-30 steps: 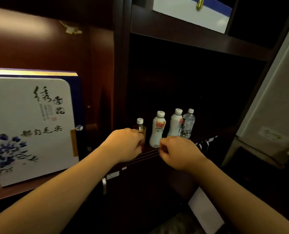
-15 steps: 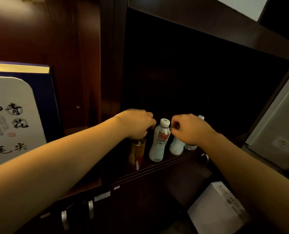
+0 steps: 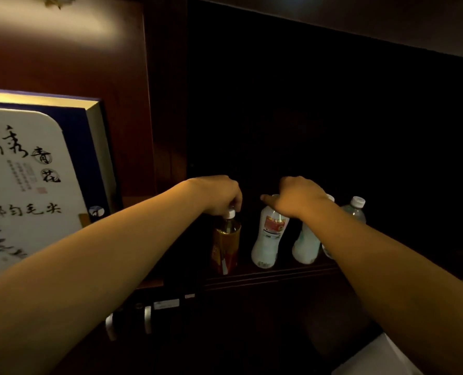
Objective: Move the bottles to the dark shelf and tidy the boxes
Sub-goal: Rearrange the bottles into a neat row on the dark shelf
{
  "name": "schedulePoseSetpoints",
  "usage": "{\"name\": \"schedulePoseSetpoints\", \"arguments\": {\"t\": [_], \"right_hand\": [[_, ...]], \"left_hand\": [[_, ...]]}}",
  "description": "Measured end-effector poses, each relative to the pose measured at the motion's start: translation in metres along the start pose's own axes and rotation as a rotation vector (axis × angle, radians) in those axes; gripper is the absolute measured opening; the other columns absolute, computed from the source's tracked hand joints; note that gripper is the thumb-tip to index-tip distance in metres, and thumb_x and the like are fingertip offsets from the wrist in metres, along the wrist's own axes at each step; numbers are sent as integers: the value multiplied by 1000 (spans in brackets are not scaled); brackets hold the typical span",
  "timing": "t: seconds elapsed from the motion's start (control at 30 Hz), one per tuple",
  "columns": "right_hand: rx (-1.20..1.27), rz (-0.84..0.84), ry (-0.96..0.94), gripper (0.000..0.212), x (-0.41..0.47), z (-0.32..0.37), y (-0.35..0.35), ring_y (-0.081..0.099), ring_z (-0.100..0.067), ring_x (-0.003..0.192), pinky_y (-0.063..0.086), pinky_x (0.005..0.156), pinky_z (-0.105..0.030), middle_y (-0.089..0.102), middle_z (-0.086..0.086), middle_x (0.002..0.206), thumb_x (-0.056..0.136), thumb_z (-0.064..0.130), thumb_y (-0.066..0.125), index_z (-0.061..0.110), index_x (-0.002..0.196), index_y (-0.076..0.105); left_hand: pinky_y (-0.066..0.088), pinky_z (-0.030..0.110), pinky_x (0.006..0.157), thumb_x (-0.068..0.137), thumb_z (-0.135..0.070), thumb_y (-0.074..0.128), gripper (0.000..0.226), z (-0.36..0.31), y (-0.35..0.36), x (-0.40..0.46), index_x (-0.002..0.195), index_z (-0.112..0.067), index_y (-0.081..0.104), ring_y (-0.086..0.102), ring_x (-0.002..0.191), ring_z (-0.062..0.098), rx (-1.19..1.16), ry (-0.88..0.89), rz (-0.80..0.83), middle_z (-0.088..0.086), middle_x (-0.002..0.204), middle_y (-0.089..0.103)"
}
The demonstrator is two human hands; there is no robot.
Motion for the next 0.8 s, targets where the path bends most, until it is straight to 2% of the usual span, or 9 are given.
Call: {"name": "schedulePoseSetpoints", "arguments": {"t": [0.17,0.3,0.4,0.5,0.73,0.8], "right_hand": [[-12,-2,-42,49,13,3,3,58,-18,63,44,53,-29,58,-5,72,89,63,56,14,87,56],[-28,-2,-68,52,17,2,7,56,-19,62,44,53,-29,58,-5,73,89,64,55,14,78,49],[8,27,-108,46,20,3,15,55,-18,62,40,50,-28,57,-6,74,91,58,58,13,85,52],[41,41,-153,40,24,5,18,53,-17,61,35,47,-28,55,-5,72,92,52,59,13,84,52],[57,107,-311,35,26,11,20,52,-11,66,33,50,-26,56,0,76,93,51,58,18,81,56],[70,122,-356,33,23,14,17,56,-13,72,35,53,-26,59,0,81,93,50,59,17,90,61]], "left_hand": [[43,25,84,87,-24,73,30,12,7,2,116,-28,69,57,108,13,-64,-125,-83,-5,119,62],[43,26,86,87,-28,72,29,19,8,2,116,-26,70,58,109,14,-92,-212,-157,-5,120,64],[42,25,84,88,-30,71,30,21,9,4,118,-26,69,58,109,14,-70,-264,-187,-4,121,64],[43,26,86,89,-30,71,32,21,9,5,120,-24,68,58,112,15,-54,-301,-202,-4,123,64],[44,26,83,90,-29,69,34,22,13,6,123,-24,67,58,111,17,-49,-383,-230,-1,124,63],[46,26,83,90,-28,69,34,20,13,6,123,-23,66,59,109,17,-38,-396,-237,0,123,64]]}}
Point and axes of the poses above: each hand's wrist, its own x-axis towards the middle knuckle, its own y-axis out of the palm, z = x × y, the point moved 10 cm from there along x, towards the middle knuckle
